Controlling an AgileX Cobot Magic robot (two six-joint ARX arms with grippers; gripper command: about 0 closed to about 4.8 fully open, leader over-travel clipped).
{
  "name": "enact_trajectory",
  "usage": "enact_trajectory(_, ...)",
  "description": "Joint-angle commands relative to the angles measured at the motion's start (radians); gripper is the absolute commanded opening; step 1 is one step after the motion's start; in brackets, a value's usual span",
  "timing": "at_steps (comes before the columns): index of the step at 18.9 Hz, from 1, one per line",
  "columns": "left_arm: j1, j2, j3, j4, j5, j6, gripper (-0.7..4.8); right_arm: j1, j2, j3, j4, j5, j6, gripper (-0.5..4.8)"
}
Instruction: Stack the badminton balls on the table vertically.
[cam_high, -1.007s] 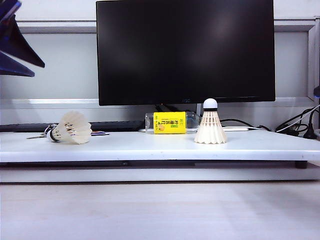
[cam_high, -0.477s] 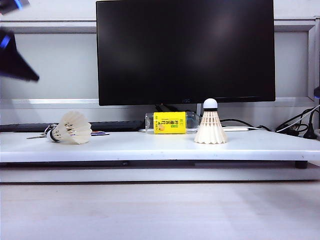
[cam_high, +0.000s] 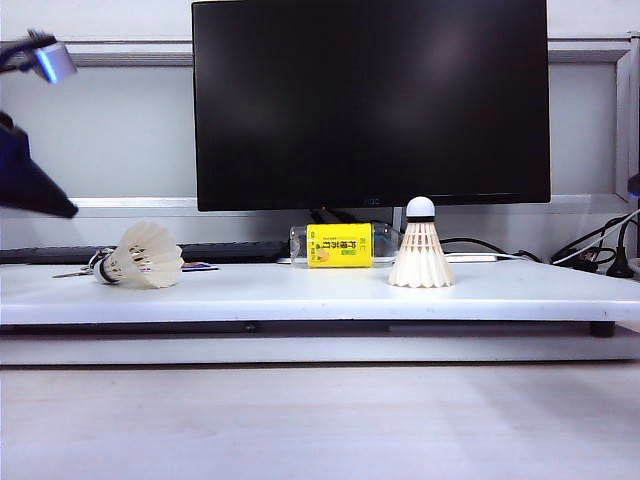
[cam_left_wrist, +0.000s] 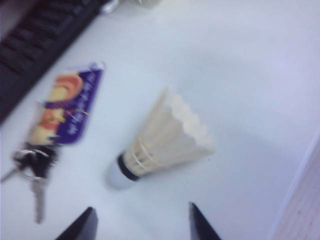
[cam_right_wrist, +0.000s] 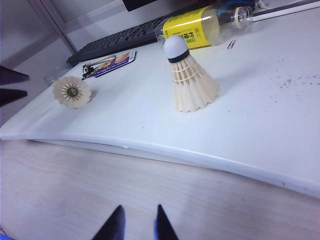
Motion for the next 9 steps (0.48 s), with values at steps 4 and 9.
enact_trajectory(4, -0.061, 0.098, 0.005, 0.094, -0.062, -0.007, 2.47, -0.001, -0.002, 0.001, 0.0, 0.007, 0.002, 0.84)
enact_trajectory(9, -0.14, 0.111, 0.035, 0.145, -0.261, -0.413, 2.53, -0.001, -0.002, 0.001, 0.0, 0.007, 0.002, 0.84)
